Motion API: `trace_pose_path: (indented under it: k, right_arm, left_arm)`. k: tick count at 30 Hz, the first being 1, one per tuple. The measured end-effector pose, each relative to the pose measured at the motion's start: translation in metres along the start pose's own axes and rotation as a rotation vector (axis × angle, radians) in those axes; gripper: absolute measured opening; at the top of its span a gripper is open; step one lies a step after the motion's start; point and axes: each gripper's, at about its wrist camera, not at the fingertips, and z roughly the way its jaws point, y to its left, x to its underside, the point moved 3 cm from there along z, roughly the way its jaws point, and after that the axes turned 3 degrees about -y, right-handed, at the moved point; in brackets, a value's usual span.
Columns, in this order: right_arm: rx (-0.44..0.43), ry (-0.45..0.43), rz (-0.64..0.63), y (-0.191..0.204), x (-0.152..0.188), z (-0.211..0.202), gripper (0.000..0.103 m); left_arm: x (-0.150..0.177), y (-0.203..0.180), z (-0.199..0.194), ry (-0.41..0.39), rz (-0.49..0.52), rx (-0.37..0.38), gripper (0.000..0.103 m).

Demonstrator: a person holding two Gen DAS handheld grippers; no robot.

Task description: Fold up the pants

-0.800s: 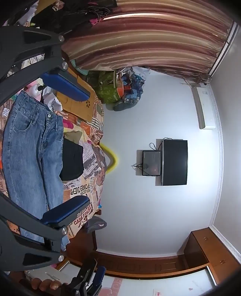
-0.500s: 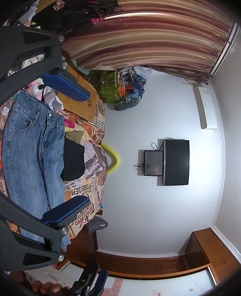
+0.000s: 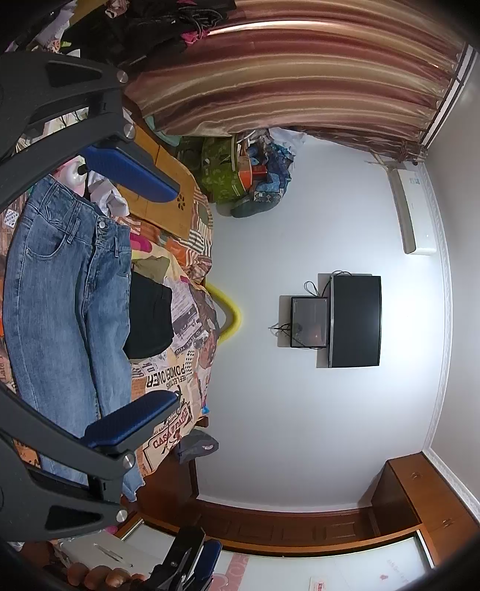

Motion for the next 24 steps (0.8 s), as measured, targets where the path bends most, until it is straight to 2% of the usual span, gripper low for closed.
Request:
trace_pose_path:
  k: [24]
  right_arm:
    - [-0.007,0.006,0.001,0.0001,0.0006,0.0070,0.103]
  left_arm:
    - [0.0059,-0.0007,0.0021,0.006,-0.014,0.005,0.103]
